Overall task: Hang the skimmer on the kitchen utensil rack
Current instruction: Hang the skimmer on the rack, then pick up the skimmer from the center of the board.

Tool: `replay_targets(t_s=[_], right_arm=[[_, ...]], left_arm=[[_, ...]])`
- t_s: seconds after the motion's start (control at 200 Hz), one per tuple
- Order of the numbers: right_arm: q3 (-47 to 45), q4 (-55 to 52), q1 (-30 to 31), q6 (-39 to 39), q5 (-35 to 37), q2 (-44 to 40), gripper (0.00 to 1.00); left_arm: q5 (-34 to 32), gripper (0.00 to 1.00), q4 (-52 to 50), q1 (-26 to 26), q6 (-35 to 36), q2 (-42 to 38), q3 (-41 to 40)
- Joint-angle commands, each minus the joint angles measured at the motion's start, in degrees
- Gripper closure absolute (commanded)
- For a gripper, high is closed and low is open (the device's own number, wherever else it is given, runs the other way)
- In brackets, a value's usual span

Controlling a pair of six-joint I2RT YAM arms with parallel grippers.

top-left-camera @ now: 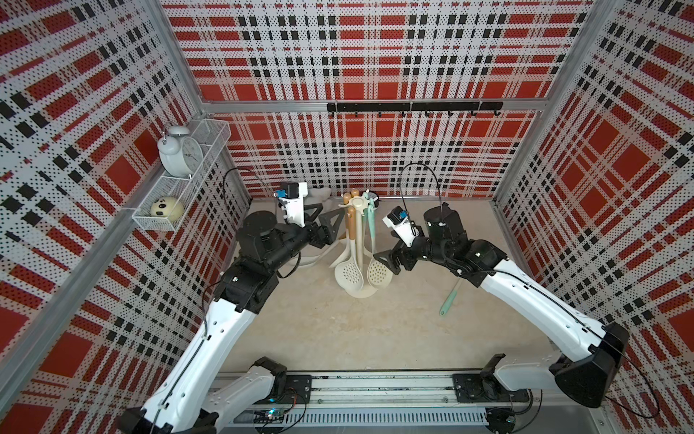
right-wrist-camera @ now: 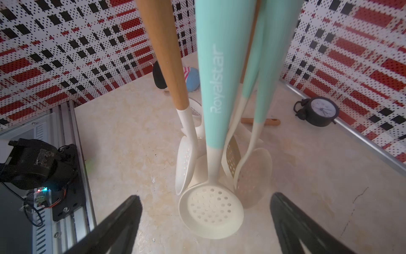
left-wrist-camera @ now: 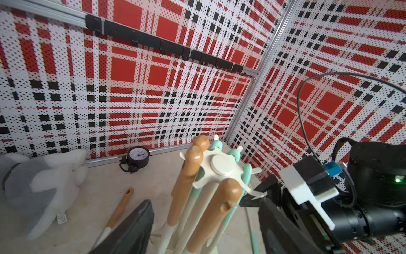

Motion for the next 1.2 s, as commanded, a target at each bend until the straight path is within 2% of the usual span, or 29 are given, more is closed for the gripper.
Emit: replay_targets(t_s=[0.0, 0.065, 0.15, 0.291, 0.361, 0.401, 0.476, 0.506, 0.596, 0.676, 0.782, 0.927, 1.102, 1.192], right_arm=[[-5.0, 12.2, -0.7, 9.7, 5.0, -7.1, 0.00], [-9.7, 12.5, -0.9, 16.6, 11.9, -9.5, 0.00], [-15.6, 11.3, -2.8, 22.4, 14.7, -13.6, 0.00], [-28.7, 12.6, -7.4, 26.9, 17.0, -21.8, 0.00], [-31.7, 8.4, -12.2, 31.4, 21.5, -23.4, 0.00], [-31.8, 4.4, -16.2, 35.2, 23.3, -22.4, 0.00], [-32.0, -0.8, -24.4, 37.5, 22.8, -18.7, 0.14], [-32.1, -1.7, -27.5, 37.8, 21.6, -16.9, 0.17], [-32.0, -1.3, -34.5, 36.2, 17.1, -10.1, 0.17], [-29.0, -2.5, -35.6, 34.1, 19.0, -1.7, 0.17], [-24.9, -3.5, -35.9, 33.3, 21.3, 8.4, 0.20], [-22.2, -1.4, -36.0, 33.6, 23.9, 15.2, 0.27], [-19.5, -0.9, -36.1, 33.6, 25.6, 19.9, 0.35], [-19.4, 0.3, -36.4, 33.4, 23.5, 21.8, 0.43]], left_arm=[[-4.2, 0.22, 3.7, 0.3, 0.2, -4.7, -2.5], [-6.8, 0.22, 3.4, -0.4, 0.9, -7.1, -4.4], [-12.1, 0.22, 3.5, -3.8, 2.2, -10.3, -7.6], [-25.3, 0.22, 4.1, -15.2, 4.5, -16.0, -13.7], [-31.5, 0.23, 4.8, -21.3, 4.9, -17.6, -17.2], [-34.0, 0.23, 5.4, -24.6, 4.6, -17.9, -19.1], [-38.0, 0.24, 7.7, -30.3, 3.4, -17.7, -22.8], [-39.4, 0.24, 9.2, -32.2, 2.9, -17.6, -24.3], [-42.1, 0.25, 14.5, -37.8, 1.8, -17.0, -28.3], [-42.8, 0.25, 18.9, -40.8, 1.1, -15.5, -31.2], [-40.9, 0.26, 22.9, -41.9, -0.3, -12.8, -33.4], [-37.0, 0.29, 24.8, -41.1, -1.8, -9.5, -33.8], [-24.9, 0.36, 26.7, -33.6, -5.8, -8.5, -35.0], [-22.6, 0.37, 27.3, -31.6, -6.3, -9.1, -35.7]])
